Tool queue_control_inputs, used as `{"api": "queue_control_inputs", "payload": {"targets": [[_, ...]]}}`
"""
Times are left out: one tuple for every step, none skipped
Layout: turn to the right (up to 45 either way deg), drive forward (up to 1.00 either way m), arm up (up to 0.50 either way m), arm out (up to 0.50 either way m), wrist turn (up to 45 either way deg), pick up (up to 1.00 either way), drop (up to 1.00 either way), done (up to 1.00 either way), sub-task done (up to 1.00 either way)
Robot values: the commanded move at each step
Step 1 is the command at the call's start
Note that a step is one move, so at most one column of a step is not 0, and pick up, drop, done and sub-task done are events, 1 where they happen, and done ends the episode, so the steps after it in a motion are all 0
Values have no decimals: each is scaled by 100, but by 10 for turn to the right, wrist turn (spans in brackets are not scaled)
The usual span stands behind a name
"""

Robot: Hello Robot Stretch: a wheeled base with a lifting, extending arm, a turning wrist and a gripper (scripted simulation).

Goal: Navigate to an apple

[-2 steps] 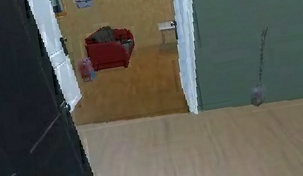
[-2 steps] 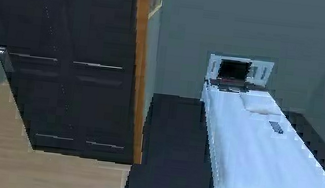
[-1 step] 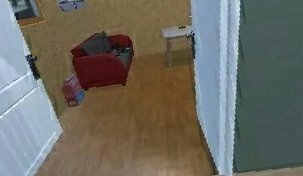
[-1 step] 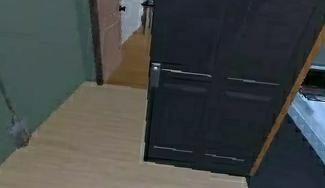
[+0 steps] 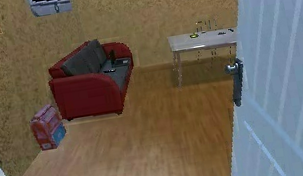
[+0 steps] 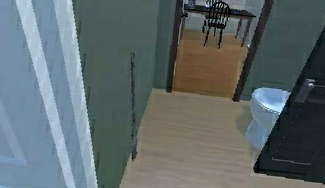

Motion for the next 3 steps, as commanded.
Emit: {"api": "queue_control_inputs", "payload": {"targets": [[30,0,0,0,0,0,0,0,0],[0,90,0,0,0,0,0,0,0],[60,0,0,0,0,0,0,0,0]]}}
